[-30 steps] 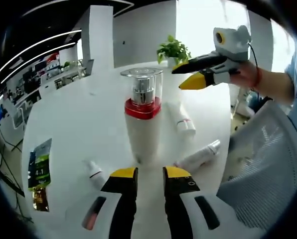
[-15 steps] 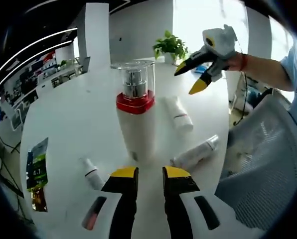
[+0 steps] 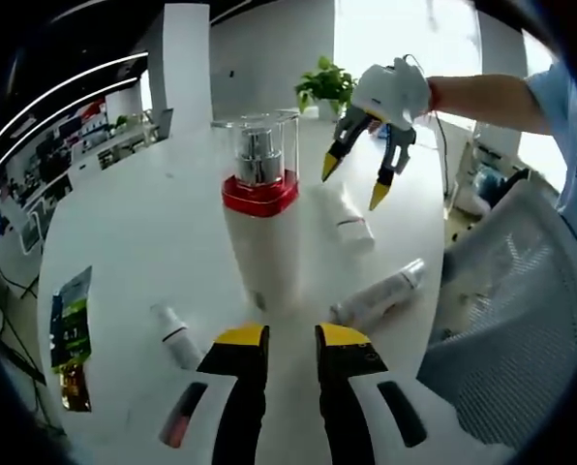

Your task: Arrange the skincare products in the storage area until every visible bottle or jar stands upright without overlapping.

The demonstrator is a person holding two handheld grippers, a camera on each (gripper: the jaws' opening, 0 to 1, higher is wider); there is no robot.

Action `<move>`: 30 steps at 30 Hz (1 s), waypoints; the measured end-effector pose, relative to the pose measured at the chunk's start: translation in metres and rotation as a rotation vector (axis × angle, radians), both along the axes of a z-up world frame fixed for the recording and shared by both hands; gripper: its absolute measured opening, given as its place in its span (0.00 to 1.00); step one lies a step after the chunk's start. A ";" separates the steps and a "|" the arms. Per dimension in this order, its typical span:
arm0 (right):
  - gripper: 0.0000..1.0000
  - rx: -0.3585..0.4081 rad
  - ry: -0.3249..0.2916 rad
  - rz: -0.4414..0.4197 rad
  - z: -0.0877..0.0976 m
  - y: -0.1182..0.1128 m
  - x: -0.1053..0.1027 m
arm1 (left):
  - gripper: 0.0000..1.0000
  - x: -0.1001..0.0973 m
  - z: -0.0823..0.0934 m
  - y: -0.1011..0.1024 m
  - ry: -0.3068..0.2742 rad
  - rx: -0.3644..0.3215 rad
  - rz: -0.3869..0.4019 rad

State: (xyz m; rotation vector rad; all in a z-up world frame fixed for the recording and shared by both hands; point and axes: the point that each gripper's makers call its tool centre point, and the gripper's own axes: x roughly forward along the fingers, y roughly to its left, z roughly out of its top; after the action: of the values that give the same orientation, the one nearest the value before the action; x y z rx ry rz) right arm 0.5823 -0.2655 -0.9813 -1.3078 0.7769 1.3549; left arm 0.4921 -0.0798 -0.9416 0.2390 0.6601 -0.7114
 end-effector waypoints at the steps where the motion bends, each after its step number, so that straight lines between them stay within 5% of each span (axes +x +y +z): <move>1: 0.47 -0.022 0.018 0.011 -0.004 0.002 0.000 | 0.18 0.000 0.000 0.000 0.001 0.001 -0.001; 5: 0.45 -0.131 0.037 0.050 -0.018 -0.003 0.003 | 0.18 0.000 -0.002 0.001 0.005 0.004 0.001; 6: 0.45 -0.125 0.092 0.010 -0.017 -0.002 -0.004 | 0.18 0.000 -0.002 0.001 0.006 0.003 0.002; 18: 0.42 -0.272 0.142 0.025 -0.023 -0.003 0.000 | 0.17 0.001 -0.003 0.003 0.008 0.008 0.010; 30: 0.42 -0.172 0.164 -0.014 -0.021 -0.005 0.000 | 0.17 0.003 0.000 0.003 -0.007 0.011 0.009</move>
State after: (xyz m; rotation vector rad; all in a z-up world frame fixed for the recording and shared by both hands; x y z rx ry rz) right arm 0.5821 -0.2700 -1.0022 -1.3321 1.0320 1.4214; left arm 0.4950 -0.0767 -0.9416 0.2490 0.6581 -0.6980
